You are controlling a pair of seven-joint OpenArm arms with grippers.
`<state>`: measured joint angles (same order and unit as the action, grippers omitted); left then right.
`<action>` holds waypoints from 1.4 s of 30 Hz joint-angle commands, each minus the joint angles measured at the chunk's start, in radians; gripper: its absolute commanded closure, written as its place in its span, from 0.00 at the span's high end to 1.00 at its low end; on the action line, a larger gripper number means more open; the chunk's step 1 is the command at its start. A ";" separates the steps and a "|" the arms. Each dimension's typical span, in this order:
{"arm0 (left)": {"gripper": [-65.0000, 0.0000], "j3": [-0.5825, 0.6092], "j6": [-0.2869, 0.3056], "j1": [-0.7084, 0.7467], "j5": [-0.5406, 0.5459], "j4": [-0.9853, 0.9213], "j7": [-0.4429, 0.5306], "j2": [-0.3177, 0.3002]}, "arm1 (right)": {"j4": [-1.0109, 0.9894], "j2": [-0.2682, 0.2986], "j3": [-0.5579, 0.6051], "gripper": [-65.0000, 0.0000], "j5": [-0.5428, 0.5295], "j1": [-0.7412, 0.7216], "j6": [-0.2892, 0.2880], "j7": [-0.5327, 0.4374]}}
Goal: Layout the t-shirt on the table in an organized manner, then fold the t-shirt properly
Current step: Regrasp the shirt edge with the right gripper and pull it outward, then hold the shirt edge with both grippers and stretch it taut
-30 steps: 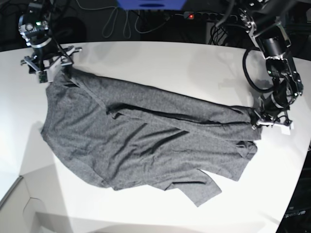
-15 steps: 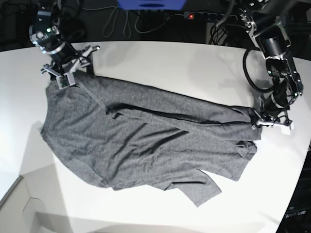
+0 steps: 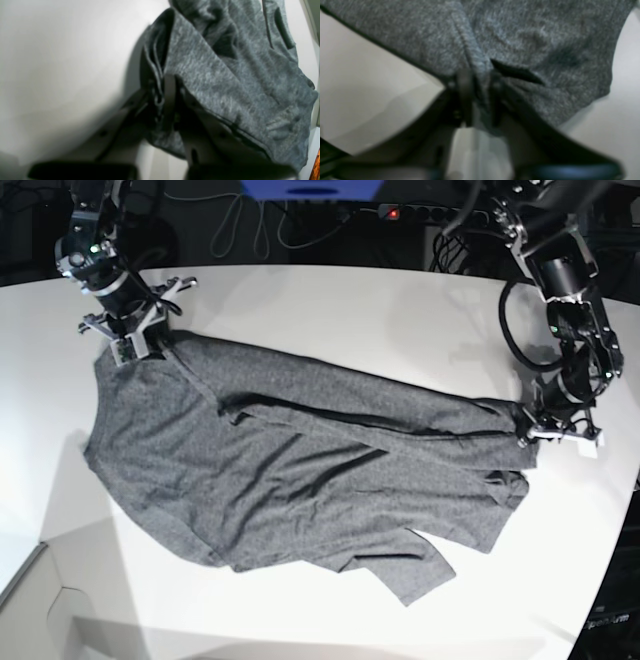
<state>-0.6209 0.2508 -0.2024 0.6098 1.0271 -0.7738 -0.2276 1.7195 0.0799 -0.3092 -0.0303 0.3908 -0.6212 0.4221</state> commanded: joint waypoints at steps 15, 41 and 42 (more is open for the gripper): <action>0.00 -0.006 0.005 -0.022 0.020 0.014 0.010 -0.020 | 0.017 0.080 -0.003 0.00 -0.013 -0.100 -0.052 -0.010; 0.00 -0.007 0.005 -0.045 0.022 0.025 0.012 -0.023 | -0.148 0.192 -0.015 0.38 -0.010 -0.273 -0.077 0.108; 0.00 -0.006 0.005 -0.055 0.022 0.025 0.012 -0.023 | -0.140 0.191 -0.041 0.43 -0.010 -0.273 -0.077 0.106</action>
<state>-0.6266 0.2501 -0.2283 0.6167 1.0321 -0.7799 -0.2344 1.5597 0.2527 -0.3420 -0.0330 0.1303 -0.6991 0.5499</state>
